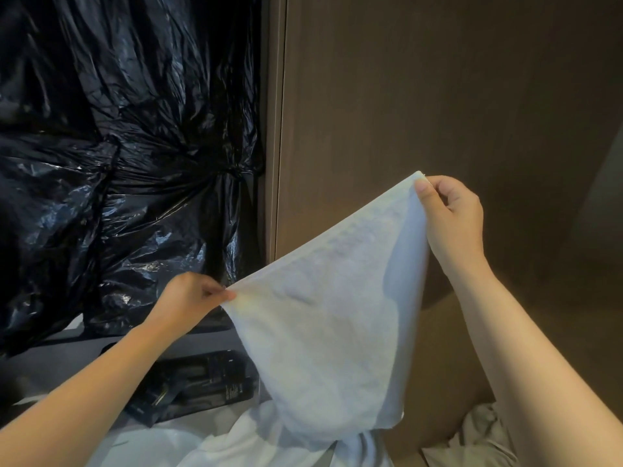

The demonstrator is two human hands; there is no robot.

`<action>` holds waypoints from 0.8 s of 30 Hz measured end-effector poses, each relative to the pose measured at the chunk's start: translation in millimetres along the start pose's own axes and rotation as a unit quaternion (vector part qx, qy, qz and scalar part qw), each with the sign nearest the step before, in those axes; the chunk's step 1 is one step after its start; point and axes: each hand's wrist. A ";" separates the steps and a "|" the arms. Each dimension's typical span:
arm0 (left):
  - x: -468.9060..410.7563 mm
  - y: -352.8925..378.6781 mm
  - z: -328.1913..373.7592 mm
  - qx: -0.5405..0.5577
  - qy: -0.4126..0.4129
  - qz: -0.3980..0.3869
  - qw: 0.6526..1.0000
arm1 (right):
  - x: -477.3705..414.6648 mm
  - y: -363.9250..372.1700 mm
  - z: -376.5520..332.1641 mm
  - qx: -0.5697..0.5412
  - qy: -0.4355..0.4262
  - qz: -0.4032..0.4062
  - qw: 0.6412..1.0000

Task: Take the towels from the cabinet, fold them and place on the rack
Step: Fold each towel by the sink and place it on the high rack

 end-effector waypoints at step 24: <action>-12.7 -32.2 50.6 0.213 0.040 0.195 0.957 | 12.6 -7.7 70.1 0.165 0.201 0.012 0.965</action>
Point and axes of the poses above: each hand's wrist, its own x-axis away from the middle knuckle, its own y-axis out of the palm, z = x × y, and after that the axes turned 5 degrees about x, right-handed
